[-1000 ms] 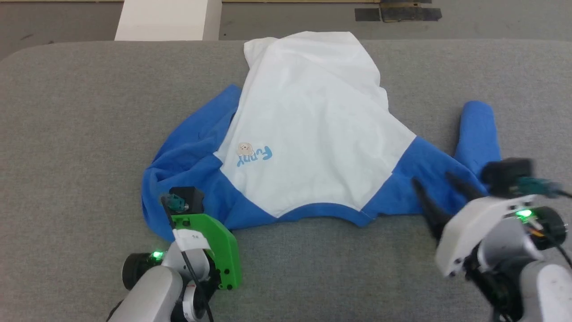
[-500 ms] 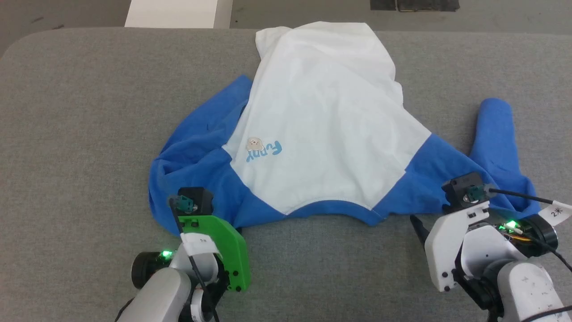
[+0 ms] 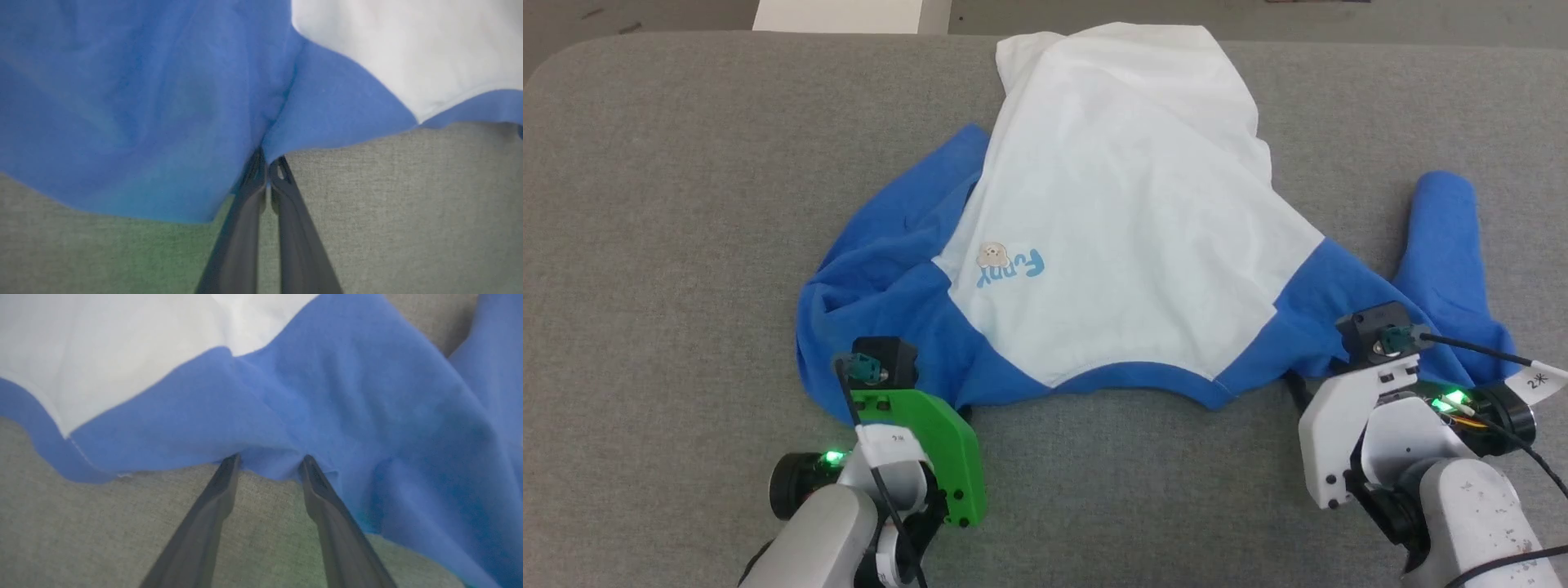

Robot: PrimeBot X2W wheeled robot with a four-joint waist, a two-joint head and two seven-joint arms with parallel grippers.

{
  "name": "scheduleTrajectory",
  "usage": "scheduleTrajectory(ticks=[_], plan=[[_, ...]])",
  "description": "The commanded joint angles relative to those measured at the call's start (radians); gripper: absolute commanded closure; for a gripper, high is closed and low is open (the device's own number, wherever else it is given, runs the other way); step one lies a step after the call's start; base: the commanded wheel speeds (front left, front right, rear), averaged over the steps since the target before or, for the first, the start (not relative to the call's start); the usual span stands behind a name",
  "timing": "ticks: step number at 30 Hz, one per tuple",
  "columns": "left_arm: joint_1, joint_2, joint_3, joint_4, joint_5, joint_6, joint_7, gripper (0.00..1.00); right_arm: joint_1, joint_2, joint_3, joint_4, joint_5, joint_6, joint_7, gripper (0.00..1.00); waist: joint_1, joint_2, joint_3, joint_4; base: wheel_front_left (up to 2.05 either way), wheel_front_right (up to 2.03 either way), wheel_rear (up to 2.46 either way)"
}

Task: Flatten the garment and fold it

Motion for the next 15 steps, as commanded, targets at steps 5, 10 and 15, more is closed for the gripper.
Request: scheduleTrajectory(ticks=[5, 10, 15], plan=[[-0.006, -0.008, 0.0, 0.017, -0.016, -0.009, -0.02, 1.0, -0.022, 0.003, 0.008, 0.004, 0.05, -0.001, -0.033, 1.0, 0.0, 0.0, -0.011, -0.007, 0.0, 0.0, 0.0], [-0.011, -0.022, 0.029, -0.025, -0.044, -0.035, -0.08, 1.0, -0.033, 0.029, -0.019, -0.046, 0.166, -0.001, -0.063, 1.0, 0.0, 0.0, -0.04, -0.014, 0.0, 0.0, 0.0], [-0.051, -0.034, 0.106, -0.095, -0.086, -0.062, -0.165, 1.0, -0.095, 0.051, -0.061, -0.103, 0.322, -0.001, -0.062, 1.0, 0.0, 0.0, -0.081, -0.02, 0.0, 0.0, 0.0]])
